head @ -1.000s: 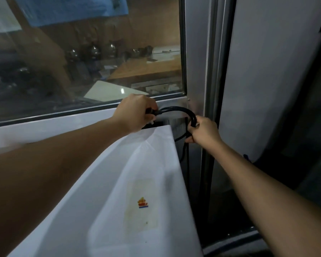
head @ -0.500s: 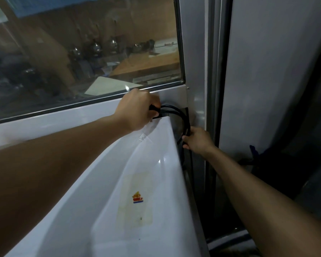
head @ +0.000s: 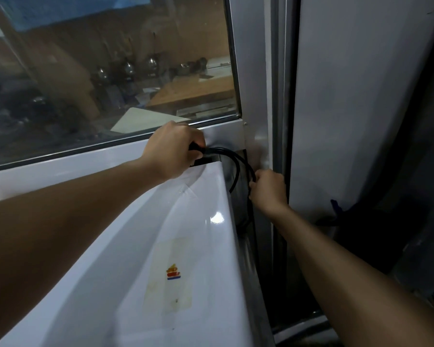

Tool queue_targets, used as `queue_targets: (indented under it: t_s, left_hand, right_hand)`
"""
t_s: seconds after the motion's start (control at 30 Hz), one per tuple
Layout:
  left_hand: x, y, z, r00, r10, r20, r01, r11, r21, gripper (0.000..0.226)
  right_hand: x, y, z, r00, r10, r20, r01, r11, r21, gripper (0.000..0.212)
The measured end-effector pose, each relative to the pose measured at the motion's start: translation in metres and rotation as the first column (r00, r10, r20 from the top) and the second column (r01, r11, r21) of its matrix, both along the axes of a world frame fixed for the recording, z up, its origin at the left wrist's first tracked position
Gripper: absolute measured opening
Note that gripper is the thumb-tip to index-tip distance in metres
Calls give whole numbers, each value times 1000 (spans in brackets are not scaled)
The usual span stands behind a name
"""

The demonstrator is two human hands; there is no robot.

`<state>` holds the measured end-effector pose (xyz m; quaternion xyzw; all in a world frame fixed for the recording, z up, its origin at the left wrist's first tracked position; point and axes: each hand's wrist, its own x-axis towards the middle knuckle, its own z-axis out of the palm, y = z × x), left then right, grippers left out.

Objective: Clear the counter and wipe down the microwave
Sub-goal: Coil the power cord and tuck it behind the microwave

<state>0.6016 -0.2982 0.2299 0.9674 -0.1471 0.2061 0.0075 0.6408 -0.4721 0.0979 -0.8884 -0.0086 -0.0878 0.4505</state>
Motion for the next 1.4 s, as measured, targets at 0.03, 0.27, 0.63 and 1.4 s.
queue_targets:
  t_s: [0.03, 0.27, 0.63, 1.4]
  left_hand:
    - [0, 0, 0, 1000, 1, -2, -1, 1000, 4, 12]
    - [1, 7, 1, 999, 32, -8, -32, 999, 29, 14]
    - [-5, 9, -2, 999, 35, -12, -35, 999, -4, 13]
    - [-6, 19, -5, 996, 90, 11, -90, 996, -27, 14]
  right_hand:
    - [2, 3, 1, 1000, -11, -23, 12, 999, 50, 26]
    - [13, 21, -8, 983, 46, -180, 25, 928, 373, 26]
    - [1, 11, -18, 923, 256, -289, -71, 849, 524, 32]
    - [-1, 5, -21, 874, 314, -371, -89, 854, 512, 24]
